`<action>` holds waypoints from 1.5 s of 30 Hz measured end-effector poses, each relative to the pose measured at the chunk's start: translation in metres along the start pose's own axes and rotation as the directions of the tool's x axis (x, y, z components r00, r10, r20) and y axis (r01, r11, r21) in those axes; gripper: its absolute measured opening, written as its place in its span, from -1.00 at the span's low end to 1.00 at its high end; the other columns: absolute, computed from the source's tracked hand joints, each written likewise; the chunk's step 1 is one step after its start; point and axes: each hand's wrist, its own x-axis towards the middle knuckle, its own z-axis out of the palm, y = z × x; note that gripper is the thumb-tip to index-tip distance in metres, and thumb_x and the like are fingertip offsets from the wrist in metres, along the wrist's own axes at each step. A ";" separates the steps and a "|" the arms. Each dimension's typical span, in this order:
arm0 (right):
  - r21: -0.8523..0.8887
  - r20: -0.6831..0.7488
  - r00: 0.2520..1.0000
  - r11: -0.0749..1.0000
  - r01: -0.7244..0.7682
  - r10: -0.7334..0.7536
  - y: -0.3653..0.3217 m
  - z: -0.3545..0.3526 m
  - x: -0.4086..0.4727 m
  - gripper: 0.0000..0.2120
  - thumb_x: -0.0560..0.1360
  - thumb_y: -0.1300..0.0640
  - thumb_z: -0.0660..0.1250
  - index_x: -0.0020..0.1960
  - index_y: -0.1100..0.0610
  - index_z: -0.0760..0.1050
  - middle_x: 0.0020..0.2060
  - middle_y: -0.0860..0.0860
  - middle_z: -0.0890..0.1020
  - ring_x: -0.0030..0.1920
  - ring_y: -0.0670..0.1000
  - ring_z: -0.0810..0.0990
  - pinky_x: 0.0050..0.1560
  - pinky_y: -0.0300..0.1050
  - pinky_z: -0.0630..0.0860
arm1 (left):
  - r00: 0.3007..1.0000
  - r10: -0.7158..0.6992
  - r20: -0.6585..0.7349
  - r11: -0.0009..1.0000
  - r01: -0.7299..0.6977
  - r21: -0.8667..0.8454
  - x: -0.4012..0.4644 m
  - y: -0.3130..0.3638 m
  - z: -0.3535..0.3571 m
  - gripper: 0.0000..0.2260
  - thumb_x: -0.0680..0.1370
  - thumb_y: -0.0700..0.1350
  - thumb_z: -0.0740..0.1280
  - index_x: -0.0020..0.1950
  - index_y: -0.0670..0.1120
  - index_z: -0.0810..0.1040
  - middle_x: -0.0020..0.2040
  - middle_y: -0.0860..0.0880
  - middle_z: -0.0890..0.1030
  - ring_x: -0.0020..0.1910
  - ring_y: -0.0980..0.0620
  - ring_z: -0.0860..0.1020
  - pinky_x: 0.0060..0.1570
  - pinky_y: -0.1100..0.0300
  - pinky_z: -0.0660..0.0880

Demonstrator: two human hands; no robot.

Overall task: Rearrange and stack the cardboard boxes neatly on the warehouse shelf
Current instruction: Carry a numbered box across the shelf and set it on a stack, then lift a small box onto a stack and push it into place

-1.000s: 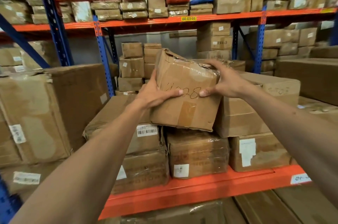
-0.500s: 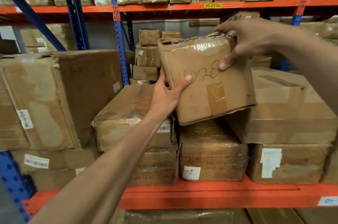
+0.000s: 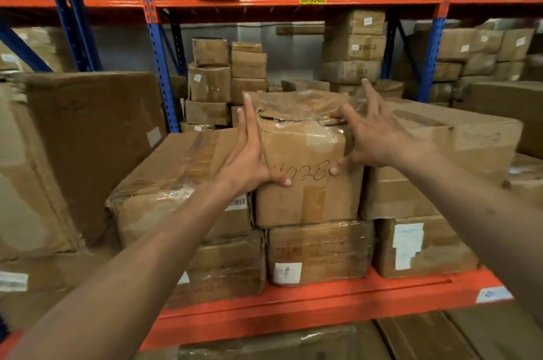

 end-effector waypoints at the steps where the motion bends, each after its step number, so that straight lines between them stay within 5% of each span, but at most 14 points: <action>1: 0.017 0.012 1.000 1.000 0.009 -0.009 0.005 0.001 -0.001 0.09 0.09 -0.22 0.67 0.45 -0.20 0.12 0.60 0.01 -0.18 0.58 0.24 -0.05 0.47 0.28 0.15 | 0.999 0.026 -0.018 0.999 -0.026 0.029 -0.005 0.001 0.002 0.50 0.12 0.05 0.72 0.48 0.19 -0.55 0.65 -0.11 -0.20 0.62 -0.12 -0.14 0.55 -0.21 -0.03; 4: 0.061 0.026 1.000 0.998 -0.001 0.000 0.002 0.004 -0.002 0.06 0.08 -0.18 0.68 0.42 -0.18 0.16 0.55 -0.05 0.13 0.46 0.19 0.29 0.31 0.23 0.40 | 1.000 -0.010 0.000 0.996 0.010 0.090 -0.007 0.001 -0.001 0.39 0.16 0.03 0.71 0.57 0.18 -0.35 0.65 -0.15 -0.05 0.60 -0.18 0.01 0.52 -0.23 0.08; 10: 0.016 0.017 0.998 0.998 -0.062 0.062 -0.019 0.004 -0.003 0.09 0.12 -0.07 0.69 0.49 -0.12 0.17 0.56 -0.01 0.13 0.45 0.23 0.31 0.30 0.29 0.43 | 0.995 -0.095 0.030 0.995 0.094 0.012 -0.009 -0.001 -0.007 0.38 0.18 -0.04 0.71 0.46 0.42 -0.40 0.65 -0.11 -0.11 0.58 -0.26 0.08 0.44 -0.40 0.18; 16: -0.343 0.108 0.980 0.932 -0.119 0.165 -0.055 -0.021 0.010 -0.09 0.22 -0.20 0.59 0.47 -0.03 0.30 0.43 0.10 0.38 0.40 0.24 0.37 0.34 0.26 0.40 | 0.977 -0.094 0.191 0.995 0.096 0.003 -0.040 -0.014 -0.038 0.29 0.37 -0.11 0.61 0.41 0.43 -0.52 0.65 -0.06 -0.08 0.60 -0.15 0.02 0.51 -0.31 0.07; 19: -0.401 0.162 0.981 0.915 -0.036 0.110 -0.094 -0.043 0.020 -0.16 0.32 -0.23 0.52 0.49 0.02 0.32 0.39 0.13 0.42 0.34 0.22 0.43 0.34 0.19 0.43 | 0.993 -0.109 0.048 0.994 0.108 0.025 -0.066 -0.030 -0.069 0.16 0.45 -0.06 0.55 0.51 0.35 -0.41 0.65 -0.04 0.03 0.59 -0.06 0.08 0.54 -0.18 0.12; 22: -0.257 0.148 0.983 0.955 0.145 -0.109 -0.152 -0.059 0.024 -0.02 0.34 -0.31 0.49 0.58 0.00 0.11 0.49 0.19 0.24 0.41 0.29 0.34 0.37 0.21 0.38 | 0.968 -0.123 -0.217 0.992 0.123 -0.014 -0.098 -0.043 -0.101 -0.15 0.52 -0.02 0.48 0.62 0.18 -0.01 0.39 -0.05 0.50 0.32 0.04 0.49 0.33 0.05 0.45; 24: -0.153 0.115 0.951 0.941 0.302 -0.286 -0.199 -0.064 0.022 0.03 0.35 -0.32 0.48 0.61 -0.05 0.00 0.55 0.18 0.11 0.47 0.30 0.27 0.42 0.22 0.33 | 0.901 -0.116 -0.419 0.991 0.131 0.007 -0.122 -0.054 -0.122 -0.49 0.53 -0.01 0.48 0.44 0.02 0.44 0.00 -0.02 0.67 -0.05 0.12 0.63 0.02 0.15 0.59; 26: -0.085 0.079 0.893 0.890 0.449 -0.443 -0.244 -0.066 0.017 0.05 0.34 -0.34 0.48 0.61 -0.10 -0.05 0.59 0.15 -0.03 0.53 0.29 0.15 0.44 0.24 0.27 | 0.810 -0.169 -0.562 0.983 0.180 -0.036 -0.147 -0.065 -0.139 -0.86 0.52 -0.02 0.49 0.00 -0.05 0.66 -0.29 0.02 0.66 -0.31 0.13 0.61 -0.23 0.13 0.57; 30: -0.119 0.024 0.692 0.686 0.718 -0.721 -0.318 -0.065 -0.004 0.17 0.24 -0.28 0.58 0.60 -0.12 -0.07 0.59 0.14 -0.13 0.56 0.29 -0.01 0.46 0.34 0.19 | 0.599 -0.305 -0.740 0.929 0.357 -0.095 -0.186 -0.075 -0.145 -0.68 0.43 0.15 0.52 -0.32 -0.01 0.50 -0.43 0.02 0.58 -0.41 0.07 0.56 -0.32 0.07 0.49; 32: -0.231 0.023 0.590 0.570 0.789 -0.807 -0.348 -0.062 -0.018 0.19 0.23 -0.17 0.63 0.62 -0.11 -0.06 0.60 0.13 -0.18 0.58 0.25 -0.12 0.49 0.39 0.08 | 0.422 -0.337 -0.842 0.899 0.411 -0.153 -0.202 -0.074 -0.145 -0.61 0.36 0.21 0.55 -0.14 -0.02 0.48 -0.27 -0.01 0.59 -0.26 0.00 0.58 -0.23 0.05 0.52; 34: -0.362 0.056 0.515 0.463 0.809 -0.855 -0.374 -0.060 -0.029 0.16 0.28 -0.03 0.63 0.62 -0.13 -0.08 0.60 0.12 -0.21 0.58 0.22 -0.20 0.50 0.40 -0.01 | 0.319 -0.358 -0.877 0.852 0.495 -0.168 -0.214 -0.077 -0.153 -0.29 0.28 0.26 0.59 0.24 -0.09 0.42 0.09 -0.07 0.54 0.07 -0.07 0.53 0.03 0.06 0.50; 36: -0.492 0.105 0.465 0.361 0.792 -0.879 -0.393 -0.057 -0.035 0.12 0.34 0.09 0.59 0.62 -0.15 -0.12 0.61 0.10 -0.24 0.58 0.20 -0.25 0.51 0.37 -0.10 | 0.363 -0.428 -0.828 0.808 0.564 -0.171 -0.220 -0.090 -0.164 0.08 0.22 0.35 0.57 0.51 -0.16 0.20 0.39 -0.16 0.35 0.37 -0.15 0.34 0.34 -0.06 0.37; 40: -0.666 0.227 0.454 0.203 0.718 -0.861 -0.421 -0.058 -0.029 0.03 0.44 0.06 0.50 0.61 -0.19 -0.16 0.60 0.04 -0.28 0.57 0.15 -0.33 0.52 0.30 -0.23 | 0.554 -0.538 -0.635 0.788 0.598 -0.146 -0.218 -0.109 -0.168 0.33 0.14 0.47 0.52 0.62 -0.13 -0.09 0.58 -0.22 0.09 0.55 -0.23 0.10 0.49 -0.22 0.18; 45: -0.762 0.346 0.425 0.014 0.647 -0.836 -0.449 -0.056 -0.017 0.21 0.32 -0.05 0.58 0.61 -0.16 -0.26 0.59 0.06 -0.32 0.55 0.15 -0.38 0.51 0.30 -0.27 | 0.571 -0.516 -0.639 0.778 0.624 -0.070 -0.211 -0.122 -0.158 0.38 0.20 0.31 0.60 0.59 -0.19 -0.30 0.55 -0.30 -0.02 0.53 -0.29 0.04 0.50 -0.16 0.07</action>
